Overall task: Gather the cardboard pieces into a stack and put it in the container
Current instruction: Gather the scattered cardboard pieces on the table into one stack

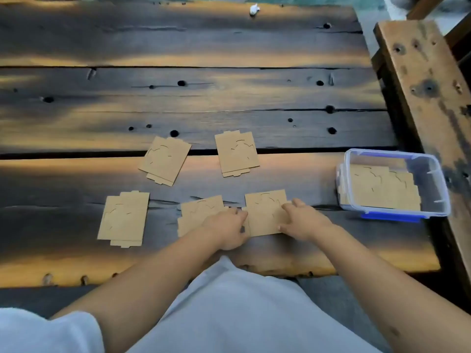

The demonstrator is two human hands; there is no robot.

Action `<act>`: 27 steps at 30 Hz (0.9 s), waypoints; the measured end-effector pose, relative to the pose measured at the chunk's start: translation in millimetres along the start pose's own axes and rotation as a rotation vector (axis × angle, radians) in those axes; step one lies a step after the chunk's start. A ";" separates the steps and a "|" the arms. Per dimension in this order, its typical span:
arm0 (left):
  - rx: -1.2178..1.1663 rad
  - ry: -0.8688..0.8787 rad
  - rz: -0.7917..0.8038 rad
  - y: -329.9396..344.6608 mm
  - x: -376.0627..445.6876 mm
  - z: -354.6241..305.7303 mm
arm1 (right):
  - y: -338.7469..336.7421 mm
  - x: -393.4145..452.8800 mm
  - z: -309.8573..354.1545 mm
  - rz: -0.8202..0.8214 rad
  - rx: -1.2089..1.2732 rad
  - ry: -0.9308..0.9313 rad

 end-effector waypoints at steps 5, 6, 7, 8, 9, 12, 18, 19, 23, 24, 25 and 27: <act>-0.194 -0.038 0.115 25.2 17.0 -16.2 | 13.4 11.7 -3.3 0.049 0.027 0.003; -0.289 -0.060 0.124 30.7 20.4 -18.2 | 17.5 13.7 -2.7 0.062 0.040 0.002; -0.384 -0.092 0.120 33.7 22.4 -18.8 | 20.0 16.1 -3.0 0.059 0.049 0.003; -0.464 -0.124 0.094 34.0 24.1 -17.6 | 20.0 16.4 -2.6 0.047 0.054 0.004; -0.534 -0.158 0.071 33.8 25.1 -16.1 | 20.7 17.6 -3.6 0.032 0.067 0.009; -0.696 -0.242 -0.013 29.4 28.1 -8.2 | 20.4 19.9 -10.5 -0.020 0.201 0.042; -1.122 -0.421 -0.045 27.8 27.7 4.9 | 12.2 26.1 -36.5 -0.185 0.716 0.233; -1.212 -0.456 -0.027 30.7 27.2 6.4 | 13.2 26.6 -40.0 -0.183 0.755 0.262; -1.430 -0.519 0.008 40.2 24.4 10.8 | 17.3 24.1 -45.9 -0.194 0.800 0.301; -1.499 -0.511 0.011 41.8 23.2 8.2 | 18.6 22.4 -44.5 -0.198 0.802 0.297; -1.556 -0.505 0.008 43.2 22.6 6.0 | 20.2 21.5 -42.4 -0.199 0.792 0.288; -1.600 -0.525 -0.020 45.0 21.1 7.1 | 23.7 19.6 -37.9 -0.208 0.772 0.265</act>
Point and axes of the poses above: each hand's wrist, its own x-axis towards the middle knuckle, its own y-axis out of the palm, z = x × y, the point moved 9 cm from there along x, towards the middle knuckle, and after that the axes turned 3 degrees about z, right-handed, at the moved point
